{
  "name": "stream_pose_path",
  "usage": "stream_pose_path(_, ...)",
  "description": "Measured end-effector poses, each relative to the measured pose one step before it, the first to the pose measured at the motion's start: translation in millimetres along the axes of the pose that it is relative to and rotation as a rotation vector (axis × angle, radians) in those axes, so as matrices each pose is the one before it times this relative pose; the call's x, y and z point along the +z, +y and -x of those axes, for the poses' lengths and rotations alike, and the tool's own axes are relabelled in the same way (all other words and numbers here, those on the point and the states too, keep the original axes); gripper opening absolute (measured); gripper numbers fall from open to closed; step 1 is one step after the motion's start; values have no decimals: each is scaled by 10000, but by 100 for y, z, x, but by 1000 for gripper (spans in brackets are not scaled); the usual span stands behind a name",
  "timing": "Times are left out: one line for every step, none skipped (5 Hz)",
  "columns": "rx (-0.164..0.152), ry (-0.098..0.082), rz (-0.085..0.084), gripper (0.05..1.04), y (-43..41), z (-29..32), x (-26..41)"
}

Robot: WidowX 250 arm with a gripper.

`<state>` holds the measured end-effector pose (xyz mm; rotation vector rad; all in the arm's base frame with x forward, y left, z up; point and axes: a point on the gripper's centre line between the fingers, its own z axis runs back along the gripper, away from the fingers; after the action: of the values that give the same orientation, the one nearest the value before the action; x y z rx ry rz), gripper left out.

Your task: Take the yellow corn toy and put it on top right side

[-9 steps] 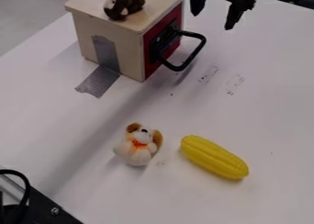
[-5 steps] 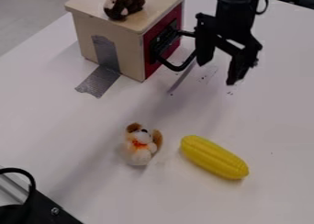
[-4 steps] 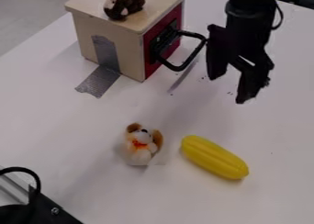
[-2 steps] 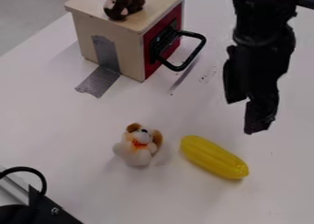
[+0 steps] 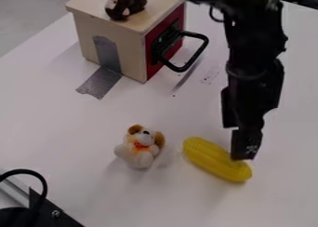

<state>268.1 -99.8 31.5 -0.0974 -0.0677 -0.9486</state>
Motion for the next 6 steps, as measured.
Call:
stream_pose_path(-575,485,392,997,161,897,-1823)
stream_pose_path(-59,383,371,997,-181,990,-1139)
stream_pose_path(99,133,-83,965,656,-123,-194)
stream_pose_path(233,-68,89,694,136,123,-55)
stream_pose_path(-95,27,-108,601,-215,445,152)
stream_pose_path(666,-202,-317,601,-124,-500,1412)
